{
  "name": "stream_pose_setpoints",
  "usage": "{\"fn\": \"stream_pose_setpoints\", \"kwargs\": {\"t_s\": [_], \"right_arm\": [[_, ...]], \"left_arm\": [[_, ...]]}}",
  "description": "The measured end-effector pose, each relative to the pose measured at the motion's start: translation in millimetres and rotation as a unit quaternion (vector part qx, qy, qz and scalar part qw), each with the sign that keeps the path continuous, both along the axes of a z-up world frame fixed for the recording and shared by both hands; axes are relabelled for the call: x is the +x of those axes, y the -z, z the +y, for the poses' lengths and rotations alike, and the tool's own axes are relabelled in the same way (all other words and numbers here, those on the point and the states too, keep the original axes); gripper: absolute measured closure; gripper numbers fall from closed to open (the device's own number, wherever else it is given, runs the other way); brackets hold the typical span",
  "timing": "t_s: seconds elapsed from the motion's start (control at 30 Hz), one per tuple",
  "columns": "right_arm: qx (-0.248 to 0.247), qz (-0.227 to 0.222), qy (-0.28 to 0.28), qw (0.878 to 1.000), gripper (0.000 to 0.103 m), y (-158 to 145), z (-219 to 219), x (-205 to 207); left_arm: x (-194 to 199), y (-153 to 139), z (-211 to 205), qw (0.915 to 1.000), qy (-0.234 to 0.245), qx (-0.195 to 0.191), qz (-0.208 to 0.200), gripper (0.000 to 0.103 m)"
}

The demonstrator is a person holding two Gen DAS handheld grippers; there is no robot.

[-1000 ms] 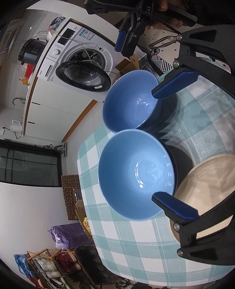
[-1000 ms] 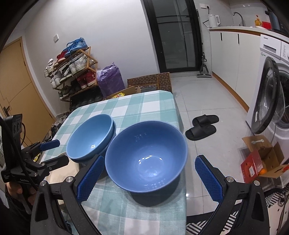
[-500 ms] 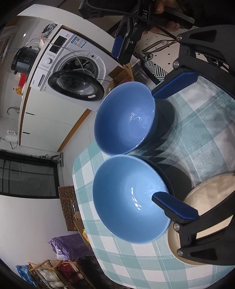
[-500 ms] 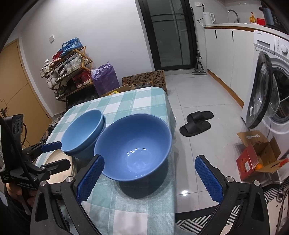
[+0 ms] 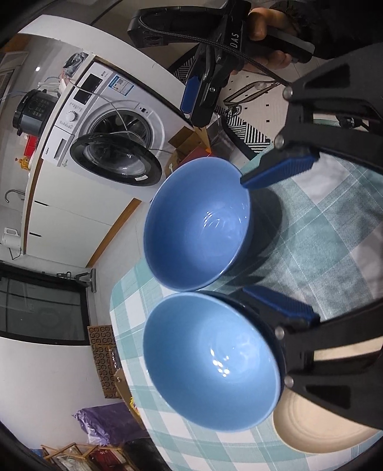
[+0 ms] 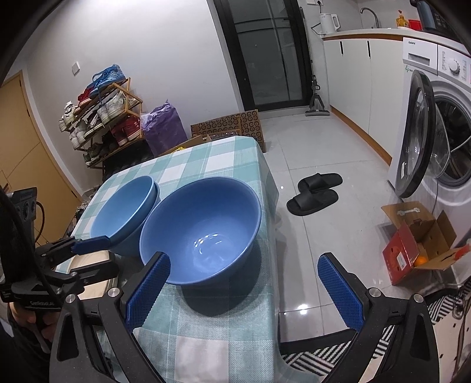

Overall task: Organize plates and bowls
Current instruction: 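Pull both grippers back and reposition them at the blue bowls' rims, then close the left gripper on a blue bowl rim while the right gripper grips the large bowl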

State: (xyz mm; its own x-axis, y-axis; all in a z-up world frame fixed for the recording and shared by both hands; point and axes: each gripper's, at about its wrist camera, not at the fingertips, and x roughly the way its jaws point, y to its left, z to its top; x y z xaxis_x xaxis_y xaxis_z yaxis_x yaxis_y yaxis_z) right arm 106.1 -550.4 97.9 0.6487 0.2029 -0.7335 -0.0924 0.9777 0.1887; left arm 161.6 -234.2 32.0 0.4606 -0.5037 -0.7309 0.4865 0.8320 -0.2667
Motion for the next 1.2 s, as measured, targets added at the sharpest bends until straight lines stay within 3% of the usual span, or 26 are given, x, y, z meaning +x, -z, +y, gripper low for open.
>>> {"fn": "stream_pose_setpoints", "kwargs": {"t_s": [0.23, 0.4, 0.6, 1.2], "right_arm": [[0.003, 0.006, -0.001, 1.000, 0.005, 6, 1, 4], [0.004, 0.016, -0.002, 1.000, 0.019, 14, 3, 10], [0.001, 0.027, -0.001, 1.000, 0.026, 21, 4, 21], [0.019, 0.046, 0.001, 0.999, 0.039, 39, 12, 73]], "left_arm": [[2, 6, -5, 0.9997, 0.010, -0.010, 0.019, 0.052], [6, 8, -8, 0.9997, 0.003, -0.010, 0.023, 0.052], [15, 12, -7, 0.9995, -0.013, -0.007, 0.027, 0.052], [32, 23, -10, 0.9988, -0.027, -0.007, 0.041, 0.053]]}}
